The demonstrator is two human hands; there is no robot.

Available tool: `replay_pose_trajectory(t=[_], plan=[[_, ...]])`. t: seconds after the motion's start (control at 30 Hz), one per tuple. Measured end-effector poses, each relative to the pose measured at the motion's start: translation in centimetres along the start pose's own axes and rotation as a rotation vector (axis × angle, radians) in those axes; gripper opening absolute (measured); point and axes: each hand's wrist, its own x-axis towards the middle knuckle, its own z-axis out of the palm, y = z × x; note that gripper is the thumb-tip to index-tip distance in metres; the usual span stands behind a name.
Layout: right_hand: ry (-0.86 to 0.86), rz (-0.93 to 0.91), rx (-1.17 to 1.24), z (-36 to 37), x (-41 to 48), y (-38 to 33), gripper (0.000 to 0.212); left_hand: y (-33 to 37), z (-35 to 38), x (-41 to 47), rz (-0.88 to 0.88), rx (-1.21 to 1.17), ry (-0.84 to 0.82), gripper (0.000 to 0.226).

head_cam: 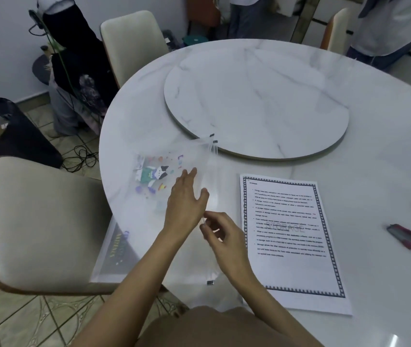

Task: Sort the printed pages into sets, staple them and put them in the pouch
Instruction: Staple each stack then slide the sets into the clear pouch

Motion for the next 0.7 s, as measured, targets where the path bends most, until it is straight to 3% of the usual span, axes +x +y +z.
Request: replay_pose_trajectory(t=[0.1, 0.2, 0.4, 0.7], plan=[[0.049, 0.047, 0.005, -1.5, -0.5, 0.4, 0.023, -0.5, 0.2, -0.4, 0.027, -0.043, 0.023, 0.05], [0.24, 0.141, -0.055, -4.9, 0.1, 2.2, 0.022, -0.9, 0.2, -0.6, 0.027, -0.104, 0.035, 0.048], [0.551, 0.399, -0.551, -13.5, 0.0, 7.2, 0.032, -1.5, 0.6, -0.8, 0.03, -0.145, 0.048, 0.047], [0.499, 0.698, -0.82, -15.6, 0.4, 8.4, 0.061, -1.8, 1.3, -0.9, 0.041, -0.136, 0.026, 0.046]])
